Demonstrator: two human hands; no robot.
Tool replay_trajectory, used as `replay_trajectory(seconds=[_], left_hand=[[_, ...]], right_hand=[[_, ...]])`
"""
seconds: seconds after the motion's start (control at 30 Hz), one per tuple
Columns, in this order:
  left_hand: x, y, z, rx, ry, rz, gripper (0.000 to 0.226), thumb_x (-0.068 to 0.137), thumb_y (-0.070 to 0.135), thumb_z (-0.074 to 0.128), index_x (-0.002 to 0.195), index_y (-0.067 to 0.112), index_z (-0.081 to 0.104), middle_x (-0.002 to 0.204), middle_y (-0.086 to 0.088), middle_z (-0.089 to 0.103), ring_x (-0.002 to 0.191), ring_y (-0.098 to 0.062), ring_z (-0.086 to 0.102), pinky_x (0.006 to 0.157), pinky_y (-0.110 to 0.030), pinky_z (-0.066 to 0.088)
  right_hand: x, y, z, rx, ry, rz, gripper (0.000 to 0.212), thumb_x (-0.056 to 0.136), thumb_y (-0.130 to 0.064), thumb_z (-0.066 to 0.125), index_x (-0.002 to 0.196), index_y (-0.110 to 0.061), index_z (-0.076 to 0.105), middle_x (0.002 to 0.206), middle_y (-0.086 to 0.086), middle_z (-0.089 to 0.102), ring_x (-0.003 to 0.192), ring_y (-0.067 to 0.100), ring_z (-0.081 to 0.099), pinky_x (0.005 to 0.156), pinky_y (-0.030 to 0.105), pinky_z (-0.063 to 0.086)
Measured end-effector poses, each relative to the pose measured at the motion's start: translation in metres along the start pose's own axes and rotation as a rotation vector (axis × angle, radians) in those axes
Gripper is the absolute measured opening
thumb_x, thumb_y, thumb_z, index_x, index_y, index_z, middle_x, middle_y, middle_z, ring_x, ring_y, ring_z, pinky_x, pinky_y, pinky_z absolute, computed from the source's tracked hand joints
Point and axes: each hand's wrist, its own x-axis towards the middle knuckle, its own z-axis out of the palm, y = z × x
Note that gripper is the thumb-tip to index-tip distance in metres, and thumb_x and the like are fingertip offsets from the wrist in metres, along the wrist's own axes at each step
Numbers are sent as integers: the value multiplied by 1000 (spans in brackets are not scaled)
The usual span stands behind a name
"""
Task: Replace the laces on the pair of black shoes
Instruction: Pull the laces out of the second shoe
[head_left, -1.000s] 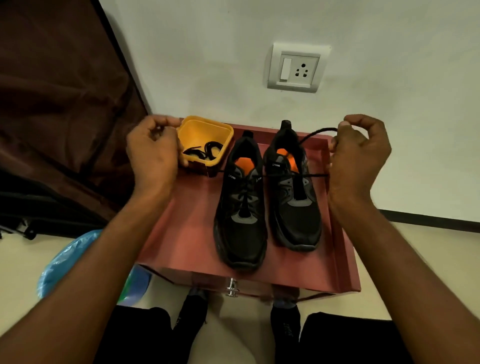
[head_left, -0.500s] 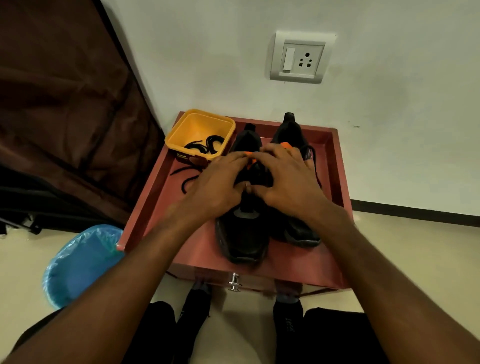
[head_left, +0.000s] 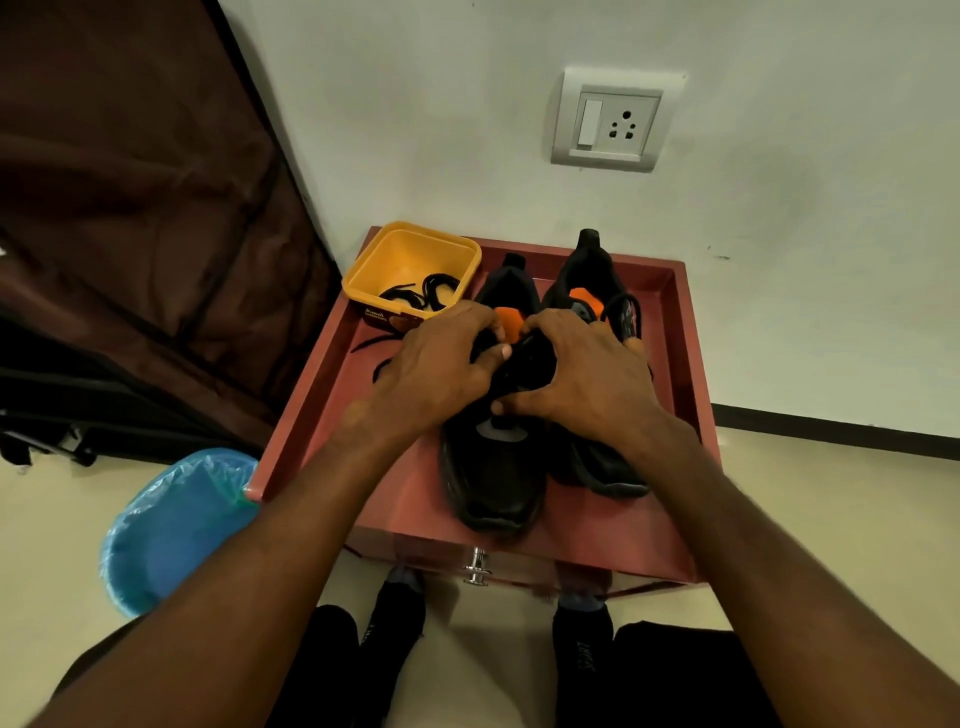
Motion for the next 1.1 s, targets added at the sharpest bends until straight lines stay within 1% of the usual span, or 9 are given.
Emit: replay_trajectory(seconds=[0.07, 0.13, 0.23, 0.3, 0.4, 0.57, 0.8, 0.97, 1.1], left_hand=[[1, 2, 4, 46, 55, 41, 17, 92, 29, 71, 108, 24, 71, 113, 6, 63, 103, -20, 61, 76, -39, 54], [3, 4, 8, 36, 117, 19, 13, 87, 22, 75, 100, 20, 77, 113, 0, 59, 105, -25, 56, 79, -40, 54], [6, 14, 8, -76, 225, -64, 2, 87, 16, 75, 88, 16, 76, 105, 1, 52, 96, -16, 55, 75, -23, 50], [8, 20, 1, -234, 293, -195, 7, 91, 18, 71, 84, 17, 70, 101, 3, 50, 84, -7, 56, 67, -10, 47], [8, 19, -6, -289, 239, -190, 4, 96, 20, 69, 92, 19, 70, 103, 3, 55, 81, -4, 56, 67, -6, 44], [4, 20, 5, 80, 54, -15, 30, 95, 23, 72, 125, 17, 70, 104, 2, 48, 97, -14, 50, 79, -27, 46], [6, 22, 3, 126, 56, -47, 17, 94, 12, 72, 111, 14, 74, 108, -3, 55, 97, -19, 57, 76, -26, 42], [6, 22, 5, 6, 129, -194, 19, 88, -2, 64, 84, 16, 68, 95, -1, 63, 88, -20, 62, 73, -33, 50], [5, 18, 4, -15, 108, -113, 12, 96, 13, 67, 104, 19, 75, 100, 0, 66, 90, -17, 64, 79, -37, 56]], right_hand=[[1, 0, 1, 14, -30, -4, 94, 67, -78, 74, 148, -46, 37, 153, -16, 42, 136, 21, 46, 108, 55, 36], [2, -1, 1, 14, -50, -7, 96, 68, -77, 74, 150, -49, 34, 154, -16, 41, 137, 22, 45, 106, 57, 37], [2, -1, 0, 5, -29, -19, 90, 67, -76, 76, 145, -46, 41, 147, -17, 47, 132, 19, 48, 103, 55, 38], [2, -2, 0, 17, -19, -25, 84, 67, -73, 78, 139, -47, 43, 142, -19, 50, 131, 17, 49, 104, 55, 38], [1, -3, 3, 74, -17, -31, 82, 67, -70, 80, 136, -47, 43, 141, -20, 51, 132, 15, 49, 104, 57, 37], [4, -2, 6, 92, -24, -16, 89, 68, -66, 81, 144, -40, 44, 143, -16, 50, 132, 17, 50, 105, 60, 37], [4, -4, 6, 115, 0, -12, 91, 67, -58, 87, 143, -32, 45, 141, -11, 53, 131, 16, 51, 107, 50, 33], [3, -4, 4, 134, -10, -22, 85, 67, -55, 89, 138, -31, 48, 138, -10, 54, 127, 16, 54, 107, 47, 40], [2, -4, 4, 204, -36, -36, 90, 68, -48, 91, 142, -25, 45, 142, -5, 50, 124, 18, 55, 101, 44, 50]])
